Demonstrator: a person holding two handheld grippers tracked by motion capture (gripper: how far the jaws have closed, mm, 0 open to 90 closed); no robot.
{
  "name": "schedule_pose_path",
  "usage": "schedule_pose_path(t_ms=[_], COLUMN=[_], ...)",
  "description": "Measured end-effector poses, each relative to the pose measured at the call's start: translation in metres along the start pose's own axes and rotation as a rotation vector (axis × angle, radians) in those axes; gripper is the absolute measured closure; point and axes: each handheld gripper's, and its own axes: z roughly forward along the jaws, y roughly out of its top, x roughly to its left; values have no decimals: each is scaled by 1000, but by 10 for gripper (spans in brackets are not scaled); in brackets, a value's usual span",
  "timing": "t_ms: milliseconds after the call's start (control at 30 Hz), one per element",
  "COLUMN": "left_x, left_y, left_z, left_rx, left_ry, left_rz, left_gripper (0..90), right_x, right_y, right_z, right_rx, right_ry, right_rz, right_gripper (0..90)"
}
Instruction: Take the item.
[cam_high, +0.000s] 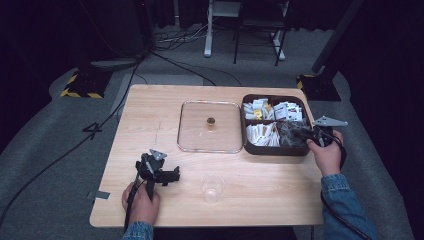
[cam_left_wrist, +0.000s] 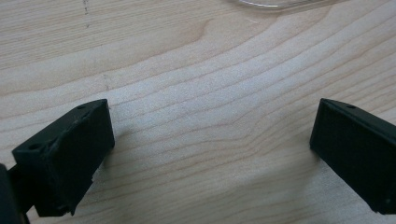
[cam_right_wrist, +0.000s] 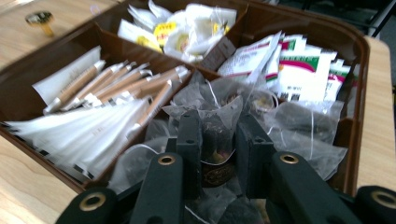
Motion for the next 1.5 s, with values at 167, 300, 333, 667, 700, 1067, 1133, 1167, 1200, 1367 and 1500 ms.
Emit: schedule_pose_path(t_ms=[167,300,333,667,700,1067,1133,1167,1200,1367,1500], left_x=[0,0,0,0,0,0,0,0,0,0,0], left_y=[0,0,0,0,0,0,0,0,0,0,0], left_z=[0,0,0,0,0,0,0,0,0,0,0], left_rx=[0,0,0,0,0,0,0,0,0,0,0], left_ry=[0,0,0,0,0,0,1,0,1,1,0], left_rz=[0,0,0,0,0,-1,0,0,0,0,0], left_gripper=[1,1,1,1,1,1,1,1,1,1,1], right_x=[2,7,11,27,31,42,44,46,47,58,70], right_y=[6,14,18,31,33,41,42,43,43,45,48], right_z=[-10,-20,-26,-47,-51,-63,-65,-66,-67,-71,-74], right_rx=[-52,-99,-116,-162,-166,-187,-190,-190,-191,-193,-194], right_ry=[17,38,48,80,84,97,101,103,106,129,160], right_rz=[15,25,26,19,20,-11,-14,-16,-20,-37,-60], right_gripper=[741,741,741,741,741,741,741,741,741,740,741])
